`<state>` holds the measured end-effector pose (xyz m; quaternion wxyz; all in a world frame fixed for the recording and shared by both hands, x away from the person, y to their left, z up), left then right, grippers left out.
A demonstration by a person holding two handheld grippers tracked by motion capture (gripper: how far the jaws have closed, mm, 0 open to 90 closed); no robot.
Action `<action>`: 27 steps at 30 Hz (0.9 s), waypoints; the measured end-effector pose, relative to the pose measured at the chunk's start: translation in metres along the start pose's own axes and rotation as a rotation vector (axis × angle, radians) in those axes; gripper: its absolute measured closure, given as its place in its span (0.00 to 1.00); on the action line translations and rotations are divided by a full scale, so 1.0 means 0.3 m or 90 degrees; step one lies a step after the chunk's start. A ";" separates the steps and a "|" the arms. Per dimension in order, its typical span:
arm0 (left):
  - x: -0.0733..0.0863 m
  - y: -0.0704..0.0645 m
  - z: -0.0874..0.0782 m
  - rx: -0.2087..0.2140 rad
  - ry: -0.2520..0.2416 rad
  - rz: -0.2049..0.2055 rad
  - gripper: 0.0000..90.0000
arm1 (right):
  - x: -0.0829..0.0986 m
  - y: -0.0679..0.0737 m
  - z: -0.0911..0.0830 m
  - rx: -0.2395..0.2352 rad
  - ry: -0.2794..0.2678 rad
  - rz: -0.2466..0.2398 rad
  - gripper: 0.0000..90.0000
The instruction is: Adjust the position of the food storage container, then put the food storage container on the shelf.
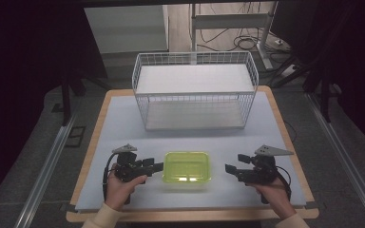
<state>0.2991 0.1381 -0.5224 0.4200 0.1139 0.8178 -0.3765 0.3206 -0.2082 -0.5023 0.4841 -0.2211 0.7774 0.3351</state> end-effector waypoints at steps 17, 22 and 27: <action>0.008 -0.010 0.011 0.019 -0.002 -0.045 0.43 | -0.016 0.015 0.040 0.007 0.017 0.052 0.32; 0.004 -0.014 0.023 0.024 0.003 -0.045 0.42 | -0.021 0.021 0.040 0.008 0.022 0.066 0.33; 0.005 -0.004 0.039 0.025 0.008 -0.056 0.42 | -0.011 0.025 0.060 0.004 0.034 0.080 0.35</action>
Point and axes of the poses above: each handheld gripper's, and its own axes: z roughly forward along the jaws, x roughly out of its underside, y roughly to its left, the point moved 5 cm from there along z, roughly forward along the jaws, and after that the axes turned 13 degrees about -y, right-handed, at the moved point
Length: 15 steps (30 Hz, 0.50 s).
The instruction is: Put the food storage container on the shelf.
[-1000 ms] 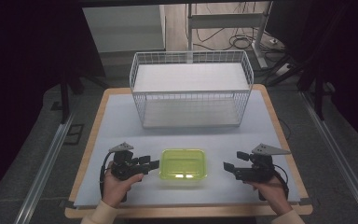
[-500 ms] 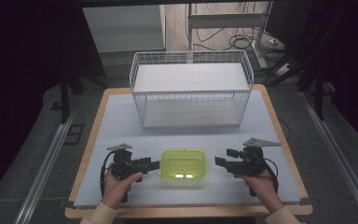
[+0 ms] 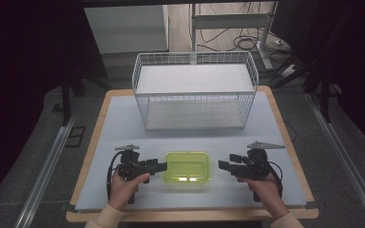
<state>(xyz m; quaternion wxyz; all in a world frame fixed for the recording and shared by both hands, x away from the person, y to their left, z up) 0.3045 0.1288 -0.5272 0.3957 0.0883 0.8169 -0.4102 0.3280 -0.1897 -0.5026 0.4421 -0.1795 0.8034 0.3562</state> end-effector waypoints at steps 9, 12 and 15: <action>0.002 0.022 0.047 0.012 0.012 -0.032 0.43 | 0.015 0.013 0.046 -0.032 0.028 0.039 0.44; 0.008 0.031 0.057 0.013 0.020 -0.043 0.45 | 0.027 0.011 0.073 -0.033 0.047 0.050 0.48; 0.013 0.043 0.053 0.014 0.020 -0.061 0.47 | 0.039 0.011 0.092 -0.035 0.058 0.057 0.49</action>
Point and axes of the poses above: each handheld gripper's, and its own axes: z roughly forward along the jaws, x roughly out of its underside, y roughly to its left, the point moved 5 cm from there along z, roughly forward along the jaws, and after that the axes turned 13 degrees about -y, right-handed, at the moved point
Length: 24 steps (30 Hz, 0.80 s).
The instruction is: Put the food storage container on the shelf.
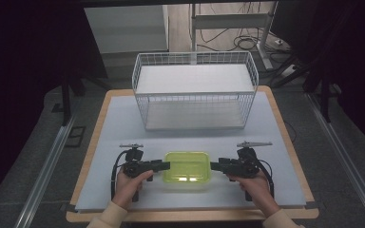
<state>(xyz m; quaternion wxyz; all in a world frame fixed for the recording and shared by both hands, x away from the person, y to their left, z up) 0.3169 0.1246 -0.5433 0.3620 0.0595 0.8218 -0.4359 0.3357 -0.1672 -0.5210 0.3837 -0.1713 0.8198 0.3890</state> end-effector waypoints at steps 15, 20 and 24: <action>0.027 0.016 0.020 0.021 0.040 -0.030 0.65 | 0.040 -0.006 0.057 -0.033 0.038 0.074 0.65; 0.039 0.017 0.024 0.018 0.051 -0.030 0.72 | 0.046 -0.014 0.060 -0.037 0.040 0.090 0.73; 0.045 0.007 0.027 0.018 0.053 -0.023 0.80 | 0.053 -0.019 0.066 -0.038 0.046 0.094 0.76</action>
Point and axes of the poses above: each handheld gripper's, and its own axes: z roughly forward along the jaws, x roughly out of its underside, y roughly to its left, the point moved 5 cm from there along z, roughly forward along the jaws, and after that the axes turned 13 degrees about -y, right-handed, at the moved point
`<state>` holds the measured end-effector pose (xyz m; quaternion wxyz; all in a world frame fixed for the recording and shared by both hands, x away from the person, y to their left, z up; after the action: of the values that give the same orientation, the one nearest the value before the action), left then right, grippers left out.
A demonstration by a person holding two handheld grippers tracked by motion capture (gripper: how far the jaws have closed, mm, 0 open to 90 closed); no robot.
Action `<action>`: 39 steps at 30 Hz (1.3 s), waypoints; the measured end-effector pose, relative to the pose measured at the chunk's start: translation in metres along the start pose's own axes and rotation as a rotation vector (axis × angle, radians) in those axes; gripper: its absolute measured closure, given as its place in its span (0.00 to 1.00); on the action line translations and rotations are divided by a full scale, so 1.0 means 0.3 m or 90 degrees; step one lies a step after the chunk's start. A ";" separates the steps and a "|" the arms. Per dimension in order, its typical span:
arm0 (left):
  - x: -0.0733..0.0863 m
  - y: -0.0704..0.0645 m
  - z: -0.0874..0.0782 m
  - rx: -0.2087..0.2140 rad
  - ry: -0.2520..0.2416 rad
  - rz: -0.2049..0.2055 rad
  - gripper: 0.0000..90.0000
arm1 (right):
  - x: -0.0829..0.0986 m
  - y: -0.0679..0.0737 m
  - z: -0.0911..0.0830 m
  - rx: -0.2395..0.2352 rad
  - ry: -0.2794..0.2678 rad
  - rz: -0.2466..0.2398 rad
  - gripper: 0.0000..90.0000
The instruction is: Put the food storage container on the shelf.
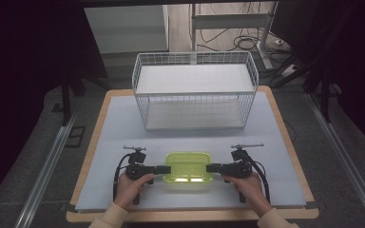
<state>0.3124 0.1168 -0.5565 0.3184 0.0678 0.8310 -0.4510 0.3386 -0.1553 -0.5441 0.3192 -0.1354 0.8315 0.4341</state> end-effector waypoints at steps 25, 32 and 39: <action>0.005 -0.067 -0.039 0.011 -0.030 0.021 0.89 | -0.036 0.036 -0.065 -0.029 -0.039 0.008 0.89; -0.004 -0.093 -0.051 0.018 -0.039 0.029 0.89 | -0.045 0.048 -0.080 -0.036 -0.050 0.006 0.89; -0.012 -0.105 -0.058 0.020 -0.037 0.031 0.89 | -0.051 0.062 -0.094 -0.038 -0.052 -0.003 0.89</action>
<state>0.2946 0.1128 -0.5254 0.3525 0.0800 0.8123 -0.4578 0.3293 -0.1680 -0.5104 0.3495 -0.1293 0.8043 0.4629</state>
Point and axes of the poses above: each handheld gripper's, and its own axes: z roughly forward along the jaws, x roughly out of its underside, y roughly to its left, the point moved 5 cm from there along z, roughly forward along the jaws, and after that the axes turned 13 degrees about -y, right-handed, at the moved point
